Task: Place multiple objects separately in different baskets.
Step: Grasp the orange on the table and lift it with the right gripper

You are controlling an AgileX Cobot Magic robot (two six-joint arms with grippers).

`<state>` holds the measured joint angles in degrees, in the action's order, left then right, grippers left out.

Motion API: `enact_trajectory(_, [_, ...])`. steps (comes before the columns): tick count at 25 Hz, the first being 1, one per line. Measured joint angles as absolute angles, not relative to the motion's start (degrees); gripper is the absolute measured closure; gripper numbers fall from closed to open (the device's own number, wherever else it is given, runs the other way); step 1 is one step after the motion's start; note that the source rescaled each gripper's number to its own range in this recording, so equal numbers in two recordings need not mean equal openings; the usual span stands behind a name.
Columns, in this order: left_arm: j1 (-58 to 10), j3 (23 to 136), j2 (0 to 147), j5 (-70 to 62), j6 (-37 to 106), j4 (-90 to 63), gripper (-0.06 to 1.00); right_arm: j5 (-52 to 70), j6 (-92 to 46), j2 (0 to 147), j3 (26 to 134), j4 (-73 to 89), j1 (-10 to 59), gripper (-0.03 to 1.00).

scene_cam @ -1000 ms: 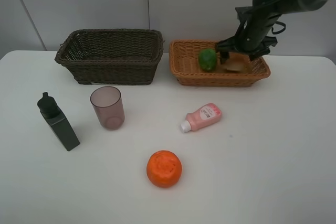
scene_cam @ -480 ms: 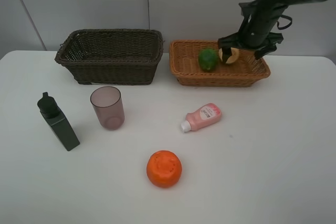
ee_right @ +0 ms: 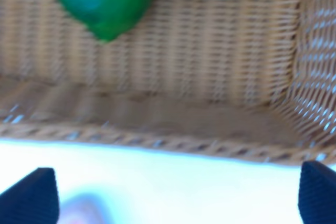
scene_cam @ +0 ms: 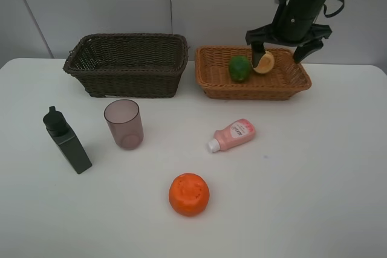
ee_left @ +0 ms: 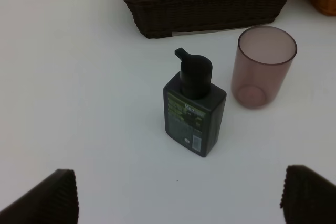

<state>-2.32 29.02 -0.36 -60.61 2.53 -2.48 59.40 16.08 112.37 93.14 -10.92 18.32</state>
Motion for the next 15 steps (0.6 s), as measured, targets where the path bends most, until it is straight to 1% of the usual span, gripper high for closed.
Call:
enact_trajectory(7, [-2.32, 29.02, -0.36, -60.61, 2.53, -2.48, -0.05, 68.32, 15.38, 110.59, 93.14, -10.42, 24.51, -0.03])
enact_trajectory(11, [-2.32, 29.02, -0.36, -60.61, 2.53, -2.48, -0.05, 69.36, 15.38, 108.67, 92.33, -9.40, 26.68, -0.03])
enact_trajectory(15, [-2.32, 29.02, -0.36, -60.61, 2.53, -2.48, -0.05, 67.40, 16.65, 105.42, 87.45, -9.29, 29.73, -0.03])
